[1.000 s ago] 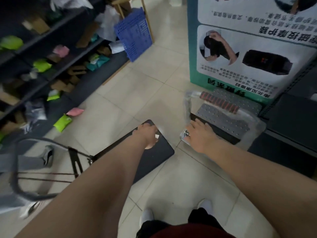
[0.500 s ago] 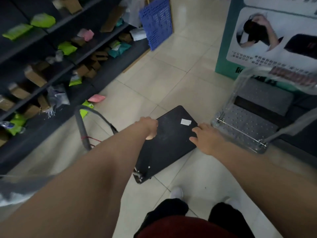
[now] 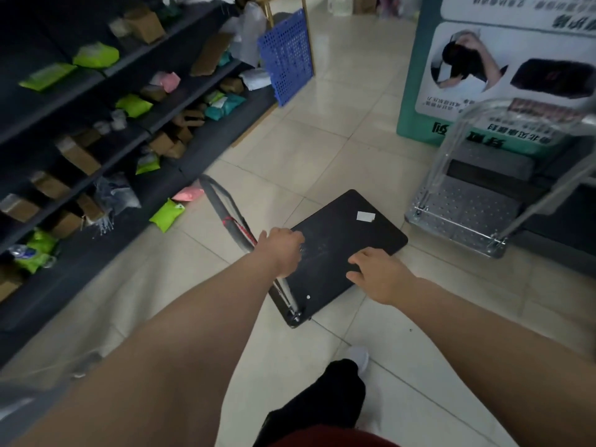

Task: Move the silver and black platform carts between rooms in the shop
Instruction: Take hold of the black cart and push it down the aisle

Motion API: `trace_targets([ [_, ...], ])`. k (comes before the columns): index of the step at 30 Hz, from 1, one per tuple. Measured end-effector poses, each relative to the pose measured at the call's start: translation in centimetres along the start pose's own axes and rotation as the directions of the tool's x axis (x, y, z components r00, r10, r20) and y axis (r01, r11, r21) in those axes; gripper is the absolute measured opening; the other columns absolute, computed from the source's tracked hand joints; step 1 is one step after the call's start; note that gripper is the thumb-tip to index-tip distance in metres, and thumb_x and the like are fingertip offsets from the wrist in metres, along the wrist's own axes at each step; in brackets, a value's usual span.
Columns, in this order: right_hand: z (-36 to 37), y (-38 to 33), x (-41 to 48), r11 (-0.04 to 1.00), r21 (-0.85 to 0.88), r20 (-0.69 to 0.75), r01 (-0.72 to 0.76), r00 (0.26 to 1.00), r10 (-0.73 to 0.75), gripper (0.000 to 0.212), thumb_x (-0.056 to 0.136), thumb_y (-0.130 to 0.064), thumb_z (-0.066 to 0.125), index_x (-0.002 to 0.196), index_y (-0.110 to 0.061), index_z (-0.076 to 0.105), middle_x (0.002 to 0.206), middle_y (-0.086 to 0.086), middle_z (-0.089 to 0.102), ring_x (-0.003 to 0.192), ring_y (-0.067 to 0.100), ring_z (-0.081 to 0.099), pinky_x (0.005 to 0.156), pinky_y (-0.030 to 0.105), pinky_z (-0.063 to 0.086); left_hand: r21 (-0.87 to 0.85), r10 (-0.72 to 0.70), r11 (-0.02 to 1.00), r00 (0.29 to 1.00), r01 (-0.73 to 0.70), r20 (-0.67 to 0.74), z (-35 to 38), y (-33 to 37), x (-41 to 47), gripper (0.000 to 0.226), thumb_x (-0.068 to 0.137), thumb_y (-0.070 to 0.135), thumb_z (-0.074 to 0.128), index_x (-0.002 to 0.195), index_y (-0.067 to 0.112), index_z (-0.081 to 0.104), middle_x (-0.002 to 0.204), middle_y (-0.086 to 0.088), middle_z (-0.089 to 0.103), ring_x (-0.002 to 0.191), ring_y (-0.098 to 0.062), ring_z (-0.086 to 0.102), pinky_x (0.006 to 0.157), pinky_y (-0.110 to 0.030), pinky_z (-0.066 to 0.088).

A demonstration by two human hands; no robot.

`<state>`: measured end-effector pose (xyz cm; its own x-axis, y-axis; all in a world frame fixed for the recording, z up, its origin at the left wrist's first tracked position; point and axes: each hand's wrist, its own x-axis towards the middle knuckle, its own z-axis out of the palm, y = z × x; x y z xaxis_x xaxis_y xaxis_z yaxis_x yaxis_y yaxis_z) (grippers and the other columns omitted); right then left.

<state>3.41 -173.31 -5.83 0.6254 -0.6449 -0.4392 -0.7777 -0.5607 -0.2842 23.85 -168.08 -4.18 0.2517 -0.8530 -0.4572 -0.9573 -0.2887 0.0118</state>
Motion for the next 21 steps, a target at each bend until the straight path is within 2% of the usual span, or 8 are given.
trace_targets([
  [3,1.1,-2.3,-0.4,1.0,0.011,0.017,-0.026,1.0,0.026,0.046,0.097,-0.042,0.04,0.135,-0.018,0.045,0.139,0.007,0.046,0.125,0.028,0.045,0.104,0.043,0.04,-0.026,0.033,0.999,0.996,-0.036,-0.082,-0.6,-1.7,-1.1,0.042,0.094,0.026,0.049,0.135,0.02,0.048,0.137,-0.009,0.051,0.131,-0.032,0.04,0.111,-0.051,0.028],
  [6,1.0,-5.1,0.0,0.999,0.018,0.003,-0.044,0.999,0.044,0.046,0.097,-0.041,0.039,0.137,-0.018,0.044,0.14,0.007,0.045,0.126,0.028,0.043,0.104,0.043,0.039,-0.008,0.049,0.999,0.995,-0.05,-0.088,-1.7,-4.2,-1.3,0.042,0.093,0.023,0.05,0.135,0.019,0.049,0.138,-0.008,0.049,0.132,-0.031,0.038,0.112,-0.054,0.026],
  [10,0.1,-9.0,3.1,0.997,-0.014,-0.041,-0.074,0.996,0.073,0.046,0.098,-0.04,0.038,0.139,-0.018,0.04,0.143,0.007,0.041,0.128,0.028,0.042,0.104,0.043,0.038,0.032,0.089,0.996,0.981,-0.084,-0.172,-3.5,-9.7,0.9,0.053,0.086,0.006,0.049,0.136,0.021,0.048,0.135,-0.005,0.052,0.127,-0.029,0.043,0.106,-0.05,0.036],
  [13,-0.3,-12.4,6.7,0.992,0.003,-0.075,-0.13,0.989,0.13,0.047,0.099,-0.04,0.038,0.14,-0.018,0.039,0.144,0.007,0.041,0.127,0.029,0.042,0.103,0.044,0.038,-0.002,0.086,0.996,0.973,-0.089,-0.212,-3.9,-14.6,3.5,0.056,0.086,0.005,0.05,0.14,0.022,0.043,0.14,-0.005,0.046,0.13,-0.03,0.04,0.105,-0.046,0.038],
  [16,-0.3,-17.5,10.7,0.98,0.075,-0.061,-0.183,0.98,0.188,0.047,0.098,-0.039,0.037,0.14,-0.018,0.039,0.141,0.008,0.043,0.126,0.03,0.043,0.101,0.046,0.039,-0.008,0.136,0.99,0.974,-0.139,-0.183,-4.2,-19.6,6.0,0.058,0.089,0.007,0.05,0.143,0.023,0.036,0.147,-0.005,0.037,0.136,-0.031,0.033,0.11,-0.05,0.032],
  [18,0.0,-21.3,13.2,0.976,0.127,-0.031,-0.174,0.983,0.179,0.044,0.097,-0.04,0.038,0.134,-0.016,0.043,0.133,0.01,0.048,0.119,0.03,0.047,0.096,0.045,0.04,0.033,0.191,0.981,0.973,-0.189,-0.126,-4.3,-22.9,7.6,0.065,0.085,0.002,0.049,0.145,0.023,0.033,0.15,-0.005,0.033,0.138,-0.031,0.029,0.112,-0.054,0.029],
  [21,0.7,-25.7,16.5,0.958,0.188,-0.069,-0.216,0.97,0.232,0.042,0.095,-0.042,0.044,0.126,-0.013,0.042,0.121,0.011,0.051,0.108,0.03,0.051,0.087,0.044,0.043,0.108,0.236,0.968,0.97,-0.229,-0.057,-5.1,-26.6,9.8,0.069,0.084,0.0,0.05,0.145,0.025,0.03,0.152,-0.005,0.029,0.142,-0.031,0.024,0.115,-0.054,0.024],
])
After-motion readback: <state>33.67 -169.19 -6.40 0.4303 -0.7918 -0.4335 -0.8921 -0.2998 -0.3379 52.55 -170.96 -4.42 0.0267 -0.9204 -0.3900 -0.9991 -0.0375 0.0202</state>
